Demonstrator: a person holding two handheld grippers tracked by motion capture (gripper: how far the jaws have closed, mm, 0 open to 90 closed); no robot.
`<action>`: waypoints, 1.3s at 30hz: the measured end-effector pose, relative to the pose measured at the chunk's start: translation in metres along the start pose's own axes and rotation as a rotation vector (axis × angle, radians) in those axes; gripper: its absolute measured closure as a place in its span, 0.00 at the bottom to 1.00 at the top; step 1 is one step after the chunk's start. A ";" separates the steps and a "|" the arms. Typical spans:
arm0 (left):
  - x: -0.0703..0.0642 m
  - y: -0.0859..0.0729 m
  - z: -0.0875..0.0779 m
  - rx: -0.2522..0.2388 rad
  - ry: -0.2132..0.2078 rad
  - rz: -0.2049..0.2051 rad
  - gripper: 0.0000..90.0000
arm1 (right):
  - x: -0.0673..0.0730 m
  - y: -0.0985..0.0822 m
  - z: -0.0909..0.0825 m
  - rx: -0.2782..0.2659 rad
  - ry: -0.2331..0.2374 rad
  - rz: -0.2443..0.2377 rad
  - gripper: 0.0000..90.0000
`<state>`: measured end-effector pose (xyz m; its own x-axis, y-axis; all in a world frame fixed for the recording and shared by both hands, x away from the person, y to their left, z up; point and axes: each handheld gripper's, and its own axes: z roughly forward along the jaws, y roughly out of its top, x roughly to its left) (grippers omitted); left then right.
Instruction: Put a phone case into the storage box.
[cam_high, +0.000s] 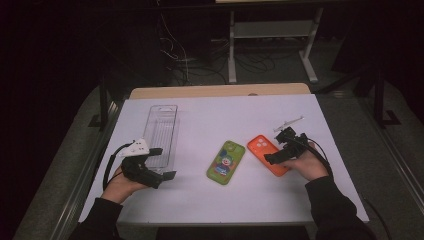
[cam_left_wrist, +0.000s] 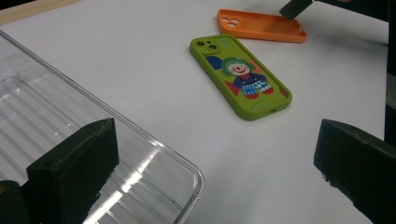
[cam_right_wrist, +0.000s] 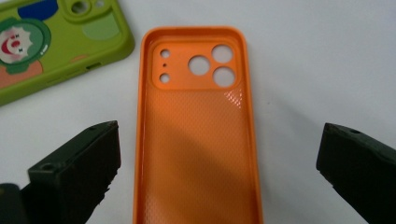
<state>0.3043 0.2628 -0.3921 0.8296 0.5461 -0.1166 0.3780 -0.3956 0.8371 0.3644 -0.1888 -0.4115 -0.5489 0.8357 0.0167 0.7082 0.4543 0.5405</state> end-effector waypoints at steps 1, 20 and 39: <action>0.000 0.000 0.000 -0.002 -0.001 -0.005 0.00 | 0.001 0.000 0.001 0.009 0.004 -0.001 0.00; 0.000 0.000 0.000 0.002 -0.002 -0.001 0.00 | 0.007 -0.001 0.027 0.057 0.015 -0.004 0.01; -0.001 0.000 0.000 0.004 -0.001 0.002 0.00 | 0.007 -0.006 0.033 0.068 0.038 -0.055 0.11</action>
<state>0.3040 0.2623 -0.3922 0.8305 0.5449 -0.1157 0.3785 -0.3996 0.8349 0.3708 -0.1758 -0.4421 -0.6036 0.7970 0.0210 0.7040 0.5205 0.4832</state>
